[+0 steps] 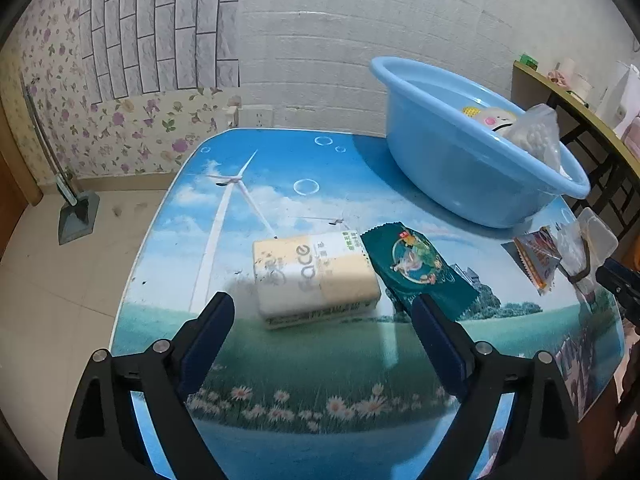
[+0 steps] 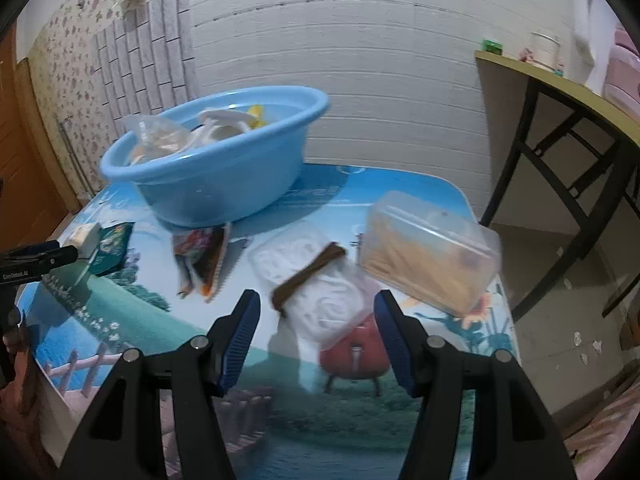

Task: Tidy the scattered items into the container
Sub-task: 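Withdraw both tools toward the tissue pack and the banded white container, then close the left tool on the 'Face' tissue pack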

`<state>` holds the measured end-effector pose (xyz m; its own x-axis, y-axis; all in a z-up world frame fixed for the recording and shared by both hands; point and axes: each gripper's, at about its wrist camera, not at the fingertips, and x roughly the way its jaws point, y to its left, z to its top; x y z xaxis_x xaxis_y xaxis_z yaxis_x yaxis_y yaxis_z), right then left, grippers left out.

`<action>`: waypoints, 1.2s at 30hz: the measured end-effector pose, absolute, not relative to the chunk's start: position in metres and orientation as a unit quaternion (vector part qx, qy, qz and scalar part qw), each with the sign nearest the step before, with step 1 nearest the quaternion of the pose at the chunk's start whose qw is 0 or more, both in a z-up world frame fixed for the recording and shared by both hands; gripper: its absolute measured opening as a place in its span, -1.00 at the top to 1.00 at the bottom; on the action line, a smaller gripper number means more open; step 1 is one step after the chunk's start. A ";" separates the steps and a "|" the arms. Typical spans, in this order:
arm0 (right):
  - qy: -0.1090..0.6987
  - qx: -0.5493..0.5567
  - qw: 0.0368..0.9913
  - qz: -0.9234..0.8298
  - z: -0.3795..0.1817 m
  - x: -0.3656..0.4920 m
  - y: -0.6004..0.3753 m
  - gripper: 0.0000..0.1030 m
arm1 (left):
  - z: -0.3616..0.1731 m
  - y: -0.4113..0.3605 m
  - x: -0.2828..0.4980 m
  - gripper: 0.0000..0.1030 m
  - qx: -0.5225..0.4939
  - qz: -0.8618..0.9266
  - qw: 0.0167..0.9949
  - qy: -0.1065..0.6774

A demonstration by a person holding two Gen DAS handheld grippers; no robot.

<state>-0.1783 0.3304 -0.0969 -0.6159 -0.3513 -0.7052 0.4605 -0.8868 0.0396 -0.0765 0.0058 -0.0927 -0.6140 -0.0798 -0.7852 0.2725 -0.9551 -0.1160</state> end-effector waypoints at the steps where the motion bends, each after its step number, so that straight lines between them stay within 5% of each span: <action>1: 0.071 0.375 0.224 -0.897 -0.097 -0.180 0.332 -0.15 | -0.094 0.006 -0.079 -0.75 0.429 -0.891 0.098 0.113; 14: 0.101 0.387 0.246 -0.883 -0.112 -0.197 0.320 -0.30 | -0.102 0.007 -0.097 -0.75 0.444 -0.885 0.099 0.099; 20: 0.086 0.393 0.253 -0.880 -0.115 -0.201 0.323 -0.31 | -0.098 0.012 -0.093 -0.31 0.440 -0.889 0.093 0.085; 30: 0.095 0.392 0.304 -0.863 -0.108 -0.177 0.312 -0.08 | -0.087 0.027 -0.070 -0.30 0.418 -0.905 0.052 0.069; 36: 0.107 0.403 0.341 -0.842 -0.110 -0.157 0.296 0.27 | -0.080 0.034 -0.051 -0.30 0.410 -0.910 0.027 0.065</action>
<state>-0.1574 0.2958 -0.1096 -0.4413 -0.4884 -0.7528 0.6617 -0.7437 0.0946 -0.0508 0.0337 -0.0802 -0.6629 0.0032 -0.7487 0.1027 -0.9902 -0.0951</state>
